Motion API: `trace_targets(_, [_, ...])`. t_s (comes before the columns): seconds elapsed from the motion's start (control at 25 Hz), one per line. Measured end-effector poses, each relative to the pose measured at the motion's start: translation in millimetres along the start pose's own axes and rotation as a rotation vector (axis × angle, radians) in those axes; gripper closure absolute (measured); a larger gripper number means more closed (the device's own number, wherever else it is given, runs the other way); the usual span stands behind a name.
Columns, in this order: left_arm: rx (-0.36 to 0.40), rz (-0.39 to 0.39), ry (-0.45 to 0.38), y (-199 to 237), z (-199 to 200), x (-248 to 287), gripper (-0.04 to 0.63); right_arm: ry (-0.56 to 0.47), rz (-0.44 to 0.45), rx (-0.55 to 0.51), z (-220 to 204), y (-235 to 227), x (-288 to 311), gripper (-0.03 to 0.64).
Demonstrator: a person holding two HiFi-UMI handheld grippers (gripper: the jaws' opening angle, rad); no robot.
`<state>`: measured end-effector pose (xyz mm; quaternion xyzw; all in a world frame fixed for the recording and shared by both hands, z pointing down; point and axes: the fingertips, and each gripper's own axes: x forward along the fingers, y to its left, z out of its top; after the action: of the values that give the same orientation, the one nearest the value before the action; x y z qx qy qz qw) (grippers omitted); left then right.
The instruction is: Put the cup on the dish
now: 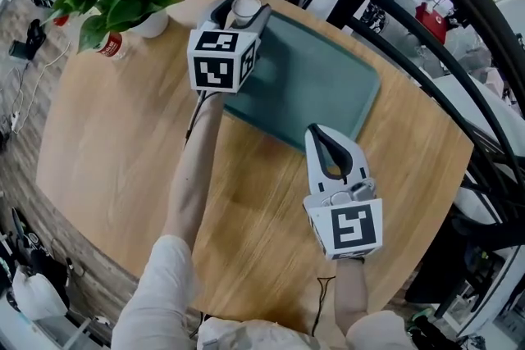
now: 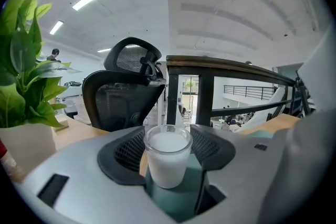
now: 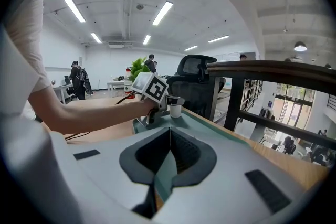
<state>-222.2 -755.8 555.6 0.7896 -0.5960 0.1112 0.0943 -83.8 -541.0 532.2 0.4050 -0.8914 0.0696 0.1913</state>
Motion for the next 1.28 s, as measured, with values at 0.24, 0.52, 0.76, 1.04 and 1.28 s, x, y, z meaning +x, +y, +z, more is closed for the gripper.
trace_targets(0.24, [-0.031,-0.007,-0.020,-1.6,5.9,-4.1,0.319,-0.025,-0.003,0.003,10.9,3.8,-3.0,0.598])
trace_targets(0.52, [0.045,-0.037,-0.111,-25.3,71.1,-42.3,0.319,-0.113,-0.021,-0.061,55.1,5.6,-25.2,0.598])
trace_targets(0.76, [0.072,-0.059,-0.280,-72.1,155.5,-145.1,0.355,-0.255,-0.083,-0.093,122.9,17.3,-79.3,0.598])
trace_targets(1.04, [0.111,-0.062,-0.508,-140.7,232.1,-313.3,0.573,-0.444,-0.148,-0.105,186.7,47.0,-188.4,0.598])
trace_targets(1.28, [0.108,-0.063,-0.618,-199.9,244.7,-441.9,0.586,-0.584,-0.222,-0.087,202.9,64.3,-285.1,0.598])
